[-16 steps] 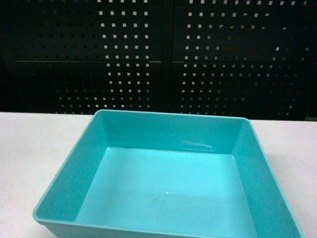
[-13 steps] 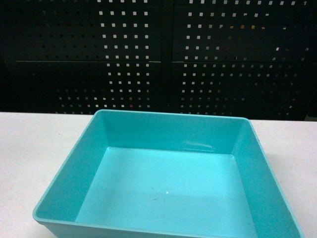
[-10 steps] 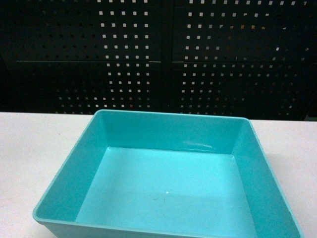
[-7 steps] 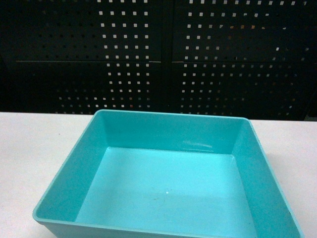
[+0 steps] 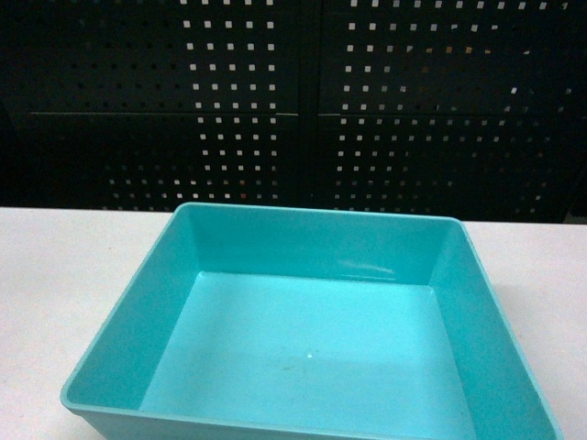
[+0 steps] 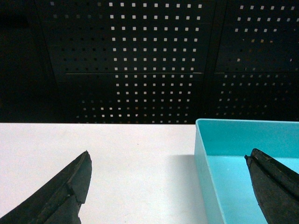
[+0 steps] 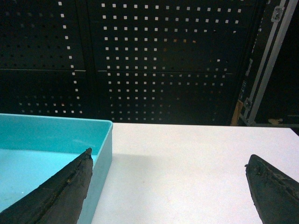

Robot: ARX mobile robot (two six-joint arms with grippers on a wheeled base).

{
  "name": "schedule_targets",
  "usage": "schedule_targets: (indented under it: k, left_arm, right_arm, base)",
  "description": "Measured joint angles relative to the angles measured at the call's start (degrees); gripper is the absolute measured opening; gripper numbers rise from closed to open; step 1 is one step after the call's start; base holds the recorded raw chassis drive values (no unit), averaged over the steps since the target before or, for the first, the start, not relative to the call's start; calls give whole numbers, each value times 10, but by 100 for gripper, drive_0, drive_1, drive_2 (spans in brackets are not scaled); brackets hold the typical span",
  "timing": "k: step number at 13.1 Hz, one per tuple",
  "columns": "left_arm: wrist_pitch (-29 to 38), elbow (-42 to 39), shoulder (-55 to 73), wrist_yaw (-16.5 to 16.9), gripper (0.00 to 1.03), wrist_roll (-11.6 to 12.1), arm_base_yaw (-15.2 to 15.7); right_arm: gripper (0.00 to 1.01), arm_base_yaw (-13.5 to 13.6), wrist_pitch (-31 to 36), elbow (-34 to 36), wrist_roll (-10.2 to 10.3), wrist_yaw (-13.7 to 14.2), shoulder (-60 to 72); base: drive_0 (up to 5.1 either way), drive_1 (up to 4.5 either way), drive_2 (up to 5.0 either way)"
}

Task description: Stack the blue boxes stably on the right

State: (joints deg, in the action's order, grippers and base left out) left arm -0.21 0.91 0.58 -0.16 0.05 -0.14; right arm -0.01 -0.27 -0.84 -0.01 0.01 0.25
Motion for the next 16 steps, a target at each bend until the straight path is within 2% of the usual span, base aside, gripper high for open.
schedule_targets:
  k: [1, 2, 3, 4, 5, 6, 9, 14, 15, 16]
  left_arm:
    - [2, -1, -3, -40, 98, 3, -28]
    - [13, -1, -3, -75, 98, 2, -78]
    - [67, -1, 17, -107, 98, 3, -128]
    - [133, -1, 70, -110, 98, 4, -134]
    - [207, 0, 156, -104, 98, 5, -117]
    - [269, 2, 228, -87, 98, 4, -96]
    - [315, 12, 295, -67, 98, 4, -76]
    - [361, 57, 388, -37, 98, 4, -56]
    - [359, 90, 432, -20, 98, 1, -44]
    - [336, 139, 501, 4, 98, 1, -38]
  right_arm:
    - [98, -1, 1, 0, 0, -2, 0]
    - [98, -23, 19, 1, -4, -28, 1]
    - [98, -71, 74, 1, -6, -61, 28]
    - [98, -105, 123, 1, -7, -89, 79]
    - [98, -116, 188, 0, -4, -112, 153]
    - [98, -103, 248, -4, -3, -113, 219]
    - [98, -81, 294, -21, 1, -118, 287]
    - [98, -50, 346, -67, 2, -125, 379]
    - [98, -34, 351, -93, 2, -117, 420]
    - [98, -6, 341, -134, -3, -114, 490]
  base:
    - [0, 0, 0]
    - [0, 0, 0]
    - [0, 0, 0]
    - [0, 0, 0]
    - [0, 0, 0]
    - [0, 0, 0]
    - [0, 0, 0]
    - [0, 0, 0]
    - [0, 0, 0]
    - [0, 0, 0]
